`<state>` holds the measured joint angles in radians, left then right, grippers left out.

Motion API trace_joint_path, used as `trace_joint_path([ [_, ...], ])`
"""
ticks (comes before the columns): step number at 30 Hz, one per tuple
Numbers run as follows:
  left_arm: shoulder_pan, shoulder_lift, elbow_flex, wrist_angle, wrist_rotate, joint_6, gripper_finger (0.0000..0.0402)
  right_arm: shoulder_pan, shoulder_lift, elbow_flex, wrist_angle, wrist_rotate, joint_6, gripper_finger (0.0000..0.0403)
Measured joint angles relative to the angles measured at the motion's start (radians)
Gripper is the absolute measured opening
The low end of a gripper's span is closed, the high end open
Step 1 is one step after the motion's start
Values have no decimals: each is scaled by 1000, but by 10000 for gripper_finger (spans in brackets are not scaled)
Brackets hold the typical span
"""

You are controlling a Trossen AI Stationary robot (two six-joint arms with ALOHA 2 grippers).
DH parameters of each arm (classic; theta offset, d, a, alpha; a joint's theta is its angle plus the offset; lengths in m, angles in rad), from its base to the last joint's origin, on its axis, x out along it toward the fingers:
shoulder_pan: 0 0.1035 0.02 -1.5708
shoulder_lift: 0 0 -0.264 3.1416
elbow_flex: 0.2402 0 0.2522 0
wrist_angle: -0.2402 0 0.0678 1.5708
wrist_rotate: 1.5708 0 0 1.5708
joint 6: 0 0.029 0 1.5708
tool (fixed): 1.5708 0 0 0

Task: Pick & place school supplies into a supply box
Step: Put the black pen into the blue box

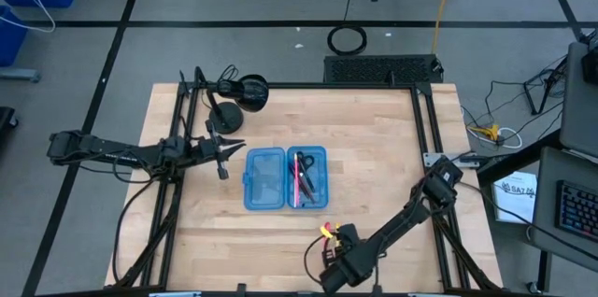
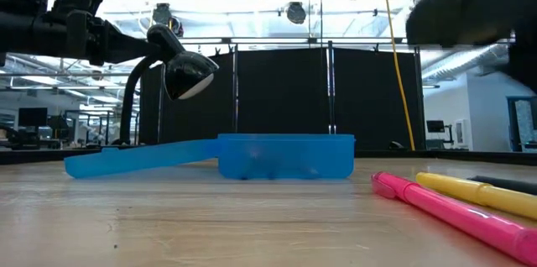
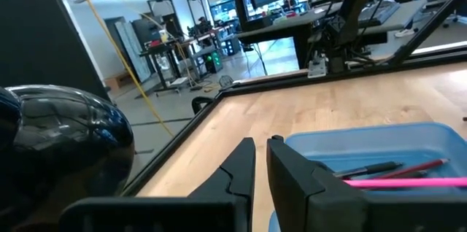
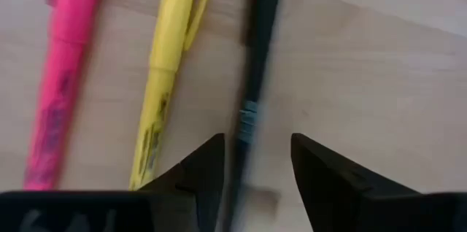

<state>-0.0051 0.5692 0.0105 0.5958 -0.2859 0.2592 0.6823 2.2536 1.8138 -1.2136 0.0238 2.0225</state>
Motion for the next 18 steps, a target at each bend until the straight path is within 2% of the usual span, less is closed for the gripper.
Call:
trace_joint_path([
  [6, 0, 0, 0, -19, 0, -3, 42, -20, -11, -113, 147, -44, -76, 135],
  [12, 0, 0, 0, -42, 0, -11, 42, -22, -8, -161, 169, -55, -136, 113],
  [15, 0, 0, 0, -47, 0, -11, 42, -25, -7, -182, 186, -104, -169, 88],
  [18, 0, 0, 0, -47, 0, -30, 42, -26, -7, -190, 201, -134, -194, 46],
])
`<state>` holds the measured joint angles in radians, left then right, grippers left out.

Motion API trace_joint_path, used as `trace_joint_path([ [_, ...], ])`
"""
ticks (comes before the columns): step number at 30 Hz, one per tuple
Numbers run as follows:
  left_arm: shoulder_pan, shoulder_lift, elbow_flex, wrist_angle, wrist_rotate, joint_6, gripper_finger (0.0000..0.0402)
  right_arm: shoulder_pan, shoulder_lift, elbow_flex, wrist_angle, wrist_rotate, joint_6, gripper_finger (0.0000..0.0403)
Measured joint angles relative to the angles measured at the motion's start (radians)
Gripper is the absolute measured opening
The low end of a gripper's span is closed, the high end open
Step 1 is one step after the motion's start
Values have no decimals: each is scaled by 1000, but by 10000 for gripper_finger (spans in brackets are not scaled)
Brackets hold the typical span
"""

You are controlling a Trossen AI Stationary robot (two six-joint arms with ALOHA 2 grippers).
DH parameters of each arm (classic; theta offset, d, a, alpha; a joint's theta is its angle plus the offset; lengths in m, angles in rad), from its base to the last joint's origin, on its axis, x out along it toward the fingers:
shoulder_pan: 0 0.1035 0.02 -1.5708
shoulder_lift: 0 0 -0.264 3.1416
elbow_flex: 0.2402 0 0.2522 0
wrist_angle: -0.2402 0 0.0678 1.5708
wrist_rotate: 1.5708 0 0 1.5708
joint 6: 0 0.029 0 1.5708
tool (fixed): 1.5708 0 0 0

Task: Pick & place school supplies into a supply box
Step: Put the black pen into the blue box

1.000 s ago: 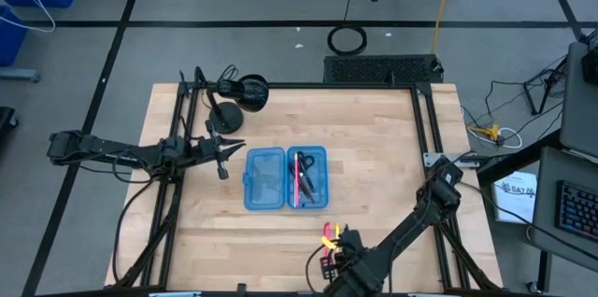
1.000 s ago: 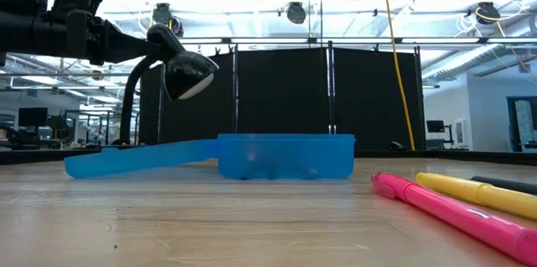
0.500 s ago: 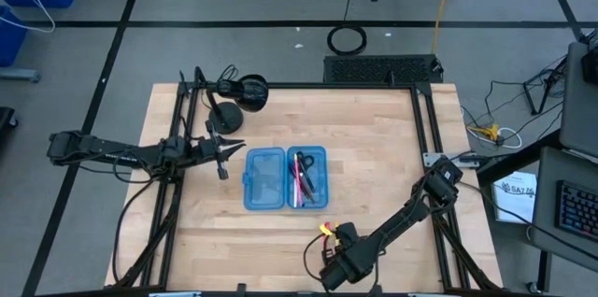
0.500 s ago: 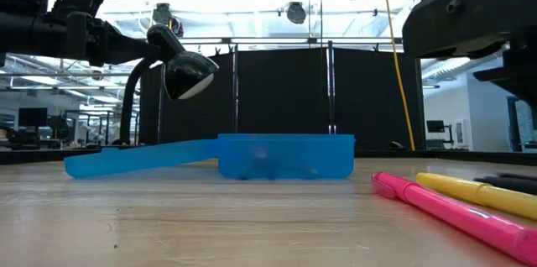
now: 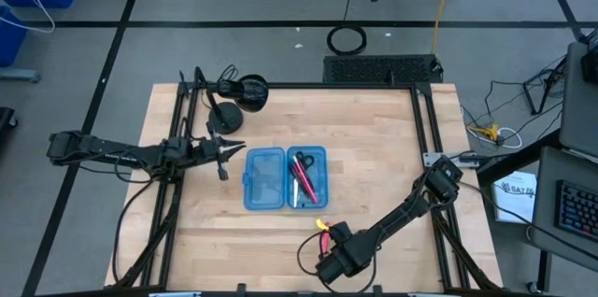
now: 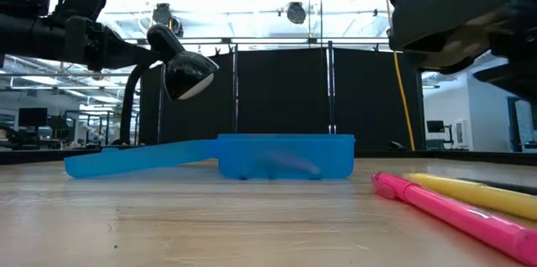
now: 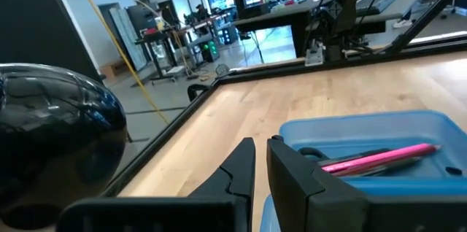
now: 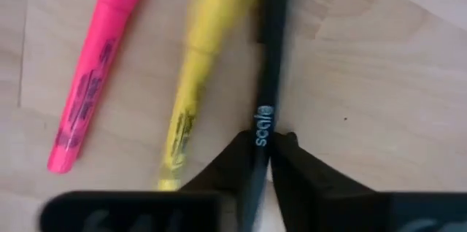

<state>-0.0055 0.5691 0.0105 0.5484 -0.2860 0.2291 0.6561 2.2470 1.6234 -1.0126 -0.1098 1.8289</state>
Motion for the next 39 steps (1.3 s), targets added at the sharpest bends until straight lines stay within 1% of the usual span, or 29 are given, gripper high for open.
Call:
trace_joint_path([
  [2, 0, 0, 0, 0, 0, -4, 42, 1, -1, 0, 0, -6, -26, 21],
  [8, 0, 0, 0, 0, 0, -16, 42, 3, -44, -2, -22, -6, -15, 20],
  [10, 0, 0, 0, 0, 0, -23, 42, 5, -81, -2, -35, 19, 3, 19],
  [13, 0, 0, 0, 0, 0, -25, 42, 13, -135, -12, -82, 86, 38, 19],
  [15, 0, 0, 0, 0, 2, -29, 42, 11, -183, -11, -83, 125, 62, 19],
  [18, 0, 0, 0, 0, 23, -37, 42, 16, -256, -3, -103, 195, 76, 19],
  [20, 0, 0, 0, 0, 28, -51, 42, 16, -293, -8, -120, 261, 81, 19],
  [23, 0, 0, 0, 2, 29, -72, 42, -2, -359, -5, -100, 422, 68, 19],
  [26, 0, 0, 0, 2, 32, -77, 42, -55, -416, -3, -98, 565, -15, 19],
  [29, 0, 0, 0, 2, 33, -79, 42, -130, -446, -4, -23, 635, -159, 19],
  [33, 0, 0, 0, 2, 33, -85, 42, -263, -471, -3, 137, 627, -426, 19],
  [34, 0, 0, 0, 2, 33, -85, 42, -298, -470, -3, 182, 606, -488, 19],
  [36, 0, 0, 0, 2, 33, -85, 42, -367, -459, -3, 253, 547, -589, 19],
  [37, 0, 0, 0, 2, 33, -85, 42, -401, -448, -3, 292, 500, -630, 19],
  [39, 0, 0, 0, 2, 34, -85, 42, -456, -429, -3, 324, 423, -686, 19],
])
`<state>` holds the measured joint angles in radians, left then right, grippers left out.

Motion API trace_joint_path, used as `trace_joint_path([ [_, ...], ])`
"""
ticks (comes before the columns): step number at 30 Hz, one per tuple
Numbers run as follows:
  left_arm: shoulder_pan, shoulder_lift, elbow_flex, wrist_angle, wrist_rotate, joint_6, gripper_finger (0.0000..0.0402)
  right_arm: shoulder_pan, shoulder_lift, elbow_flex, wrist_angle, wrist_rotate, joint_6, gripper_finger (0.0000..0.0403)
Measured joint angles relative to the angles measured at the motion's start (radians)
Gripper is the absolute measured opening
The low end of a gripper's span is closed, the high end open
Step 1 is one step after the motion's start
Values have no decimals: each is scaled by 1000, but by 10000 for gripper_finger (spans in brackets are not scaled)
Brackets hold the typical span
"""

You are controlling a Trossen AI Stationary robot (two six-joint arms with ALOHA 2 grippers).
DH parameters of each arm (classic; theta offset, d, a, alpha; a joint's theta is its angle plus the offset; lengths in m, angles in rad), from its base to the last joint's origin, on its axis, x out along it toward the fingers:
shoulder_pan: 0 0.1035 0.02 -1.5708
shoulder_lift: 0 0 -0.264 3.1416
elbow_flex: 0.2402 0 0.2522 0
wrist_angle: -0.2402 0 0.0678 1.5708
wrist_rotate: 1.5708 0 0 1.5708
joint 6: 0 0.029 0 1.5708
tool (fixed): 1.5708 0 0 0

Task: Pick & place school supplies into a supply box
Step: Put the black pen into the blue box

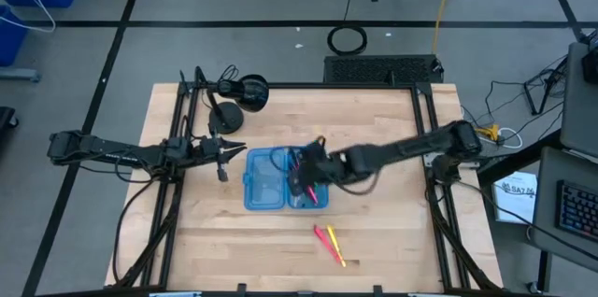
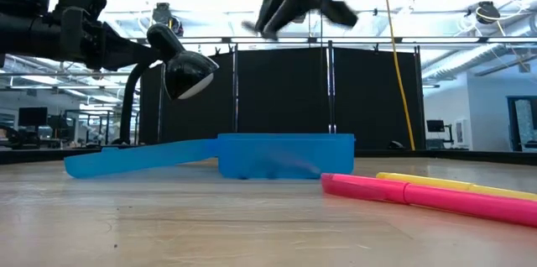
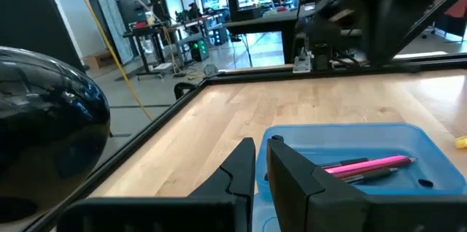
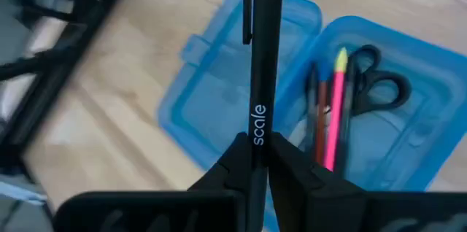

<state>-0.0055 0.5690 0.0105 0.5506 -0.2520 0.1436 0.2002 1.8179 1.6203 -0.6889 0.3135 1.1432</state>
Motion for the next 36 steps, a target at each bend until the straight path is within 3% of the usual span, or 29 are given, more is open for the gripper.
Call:
trace_joint_path([
  [6, 0, 0, 0, -3, -1, 0, 42, -107, 86, 0, -37, -142, -31, 19],
  [14, -1, 0, 0, -33, -2, -3, 42, -117, 158, 0, -49, -233, 52, 19],
  [18, 0, 0, 0, -32, -3, 3, 42, -112, 161, -8, -69, -236, 88, 19],
  [30, -1, 0, 0, -32, -2, -22, 42, -125, 162, -220, 152, -262, 207, 19],
  [36, -1, 0, 0, -31, -2, -22, 42, -131, 158, -263, 193, -258, 219, 19],
])
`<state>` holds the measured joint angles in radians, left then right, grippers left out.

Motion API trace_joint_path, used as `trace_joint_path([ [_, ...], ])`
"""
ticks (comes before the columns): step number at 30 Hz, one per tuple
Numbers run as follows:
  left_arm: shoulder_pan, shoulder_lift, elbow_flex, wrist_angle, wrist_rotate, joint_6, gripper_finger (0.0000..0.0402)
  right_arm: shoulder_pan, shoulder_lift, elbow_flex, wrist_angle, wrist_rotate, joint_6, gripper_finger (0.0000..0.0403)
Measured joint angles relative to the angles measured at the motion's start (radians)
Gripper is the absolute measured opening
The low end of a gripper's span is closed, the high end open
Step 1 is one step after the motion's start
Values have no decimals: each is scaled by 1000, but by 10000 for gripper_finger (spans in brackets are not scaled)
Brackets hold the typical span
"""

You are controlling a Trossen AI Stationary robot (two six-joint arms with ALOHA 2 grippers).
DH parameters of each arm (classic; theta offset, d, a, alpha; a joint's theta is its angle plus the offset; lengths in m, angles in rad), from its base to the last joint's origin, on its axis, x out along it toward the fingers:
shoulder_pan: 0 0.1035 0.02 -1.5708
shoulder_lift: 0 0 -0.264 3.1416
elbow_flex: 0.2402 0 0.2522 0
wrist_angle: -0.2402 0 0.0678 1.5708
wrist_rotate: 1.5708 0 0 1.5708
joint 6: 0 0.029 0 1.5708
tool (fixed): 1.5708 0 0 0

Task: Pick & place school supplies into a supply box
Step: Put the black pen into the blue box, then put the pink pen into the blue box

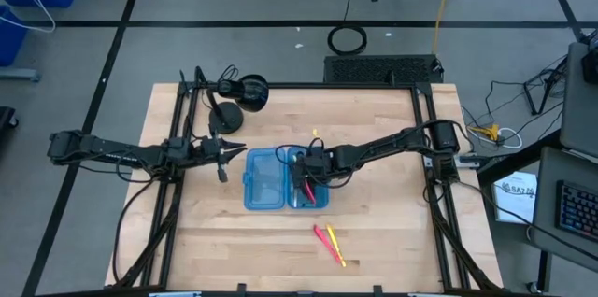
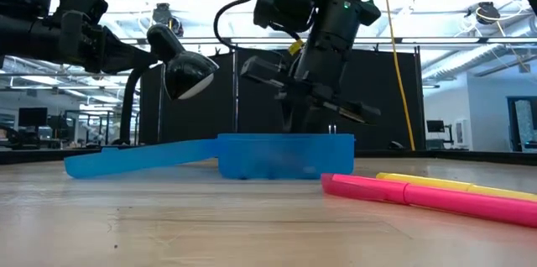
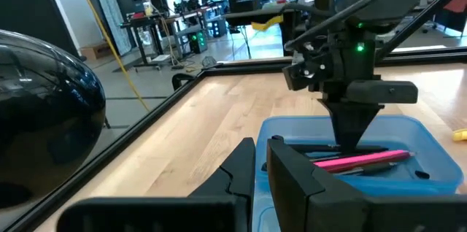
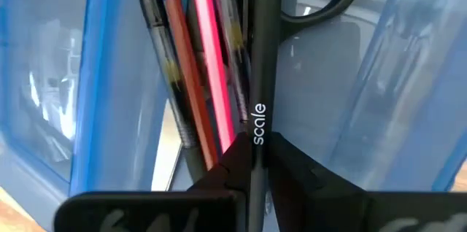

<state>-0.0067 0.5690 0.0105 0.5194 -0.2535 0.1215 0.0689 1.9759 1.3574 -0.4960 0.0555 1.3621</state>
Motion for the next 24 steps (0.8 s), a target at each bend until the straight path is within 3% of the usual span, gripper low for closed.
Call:
trace_joint_path([
  [3, 0, 0, 0, 0, 0, 0, 42, 0, -3, -4, 9, -2, -8, 30],
  [8, 0, 0, 0, 0, 1, -14, 42, -2, 0, -7, 7, -3, 2, 98],
  [12, 0, 0, 0, 1, 1, -31, 42, -3, 0, -7, 4, 1, -17, 129],
  [24, -2, 0, 0, -1, 1, -79, 42, 10, -157, -7, -34, 181, -212, 121],
])
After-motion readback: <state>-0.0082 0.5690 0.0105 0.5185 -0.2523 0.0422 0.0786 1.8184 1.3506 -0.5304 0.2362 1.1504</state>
